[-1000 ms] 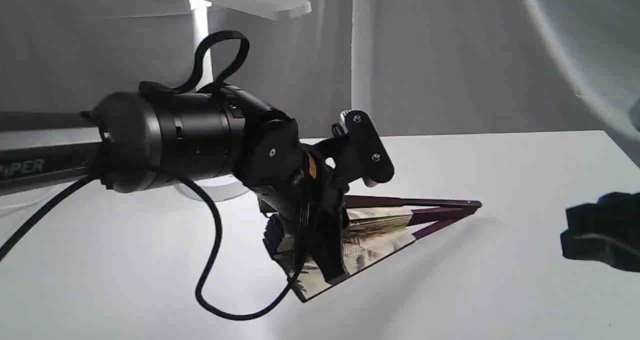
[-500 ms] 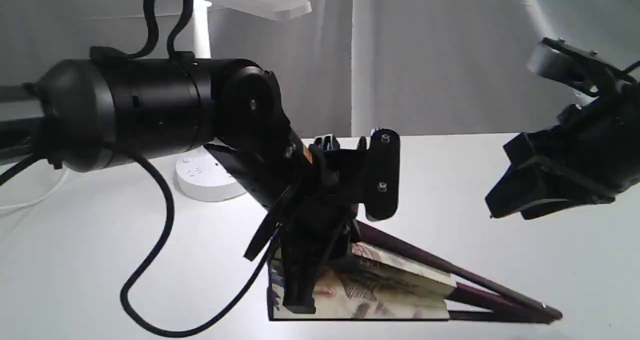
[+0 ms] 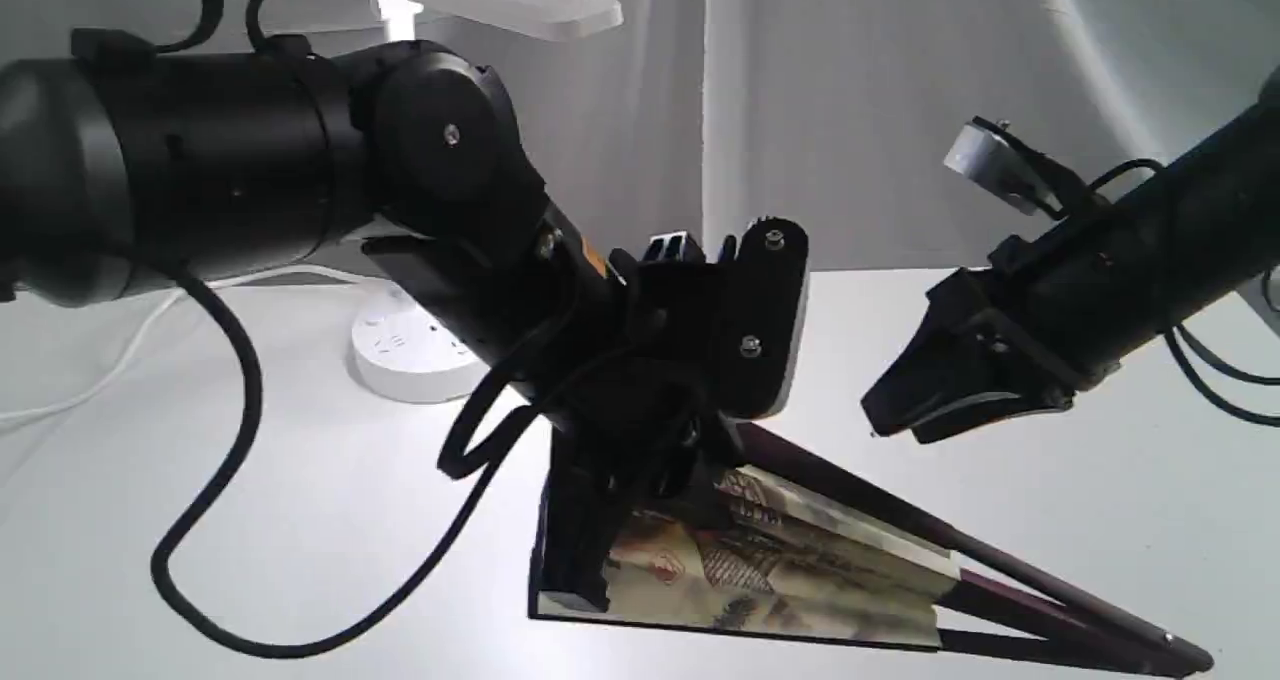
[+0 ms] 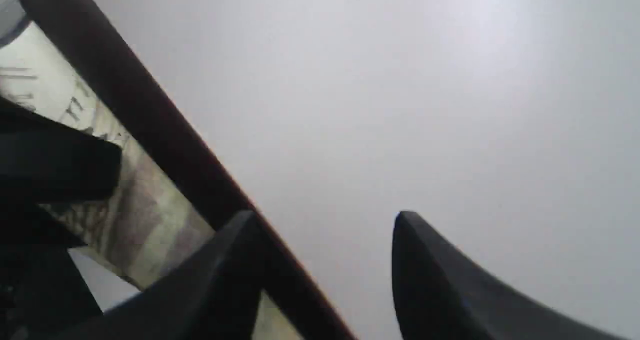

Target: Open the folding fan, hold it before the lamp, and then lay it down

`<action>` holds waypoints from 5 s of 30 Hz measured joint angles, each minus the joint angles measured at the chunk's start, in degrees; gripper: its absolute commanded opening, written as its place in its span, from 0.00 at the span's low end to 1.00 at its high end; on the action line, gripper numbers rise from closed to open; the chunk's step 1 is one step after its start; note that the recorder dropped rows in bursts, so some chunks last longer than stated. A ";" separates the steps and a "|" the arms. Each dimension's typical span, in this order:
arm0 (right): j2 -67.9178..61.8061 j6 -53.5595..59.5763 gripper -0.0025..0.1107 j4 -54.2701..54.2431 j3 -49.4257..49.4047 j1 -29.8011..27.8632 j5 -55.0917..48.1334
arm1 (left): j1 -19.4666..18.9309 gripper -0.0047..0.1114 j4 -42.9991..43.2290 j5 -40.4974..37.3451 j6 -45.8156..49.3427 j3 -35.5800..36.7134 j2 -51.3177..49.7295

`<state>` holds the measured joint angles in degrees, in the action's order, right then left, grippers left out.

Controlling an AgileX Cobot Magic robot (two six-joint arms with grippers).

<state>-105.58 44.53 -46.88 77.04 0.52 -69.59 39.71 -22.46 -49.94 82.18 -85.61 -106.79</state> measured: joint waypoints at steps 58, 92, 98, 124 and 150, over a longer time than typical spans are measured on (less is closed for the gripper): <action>-8.23 18.94 0.35 -22.22 0.03 1.16 -0.03 | -10.32 0.04 -18.88 2.79 24.65 0.00 -0.77; -8.46 24.09 0.02 -23.29 0.03 1.16 -0.11 | -10.57 0.71 -24.01 3.65 10.88 0.11 -0.91; -8.46 23.85 0.02 -25.77 0.03 0.72 -0.11 | -10.57 0.68 -24.11 2.94 -0.63 0.11 1.97; -2.23 5.34 0.02 -19.87 0.03 -4.47 0.13 | -10.48 0.04 9.96 -8.85 -62.22 0.11 9.71; 6.07 0.95 0.02 -14.20 -8.87 -4.47 3.25 | -13.22 0.04 13.90 12.09 -71.07 23.00 19.66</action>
<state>-99.51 45.48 -61.08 68.17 -3.94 -66.34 26.49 -8.56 -37.85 11.12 -62.62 -87.13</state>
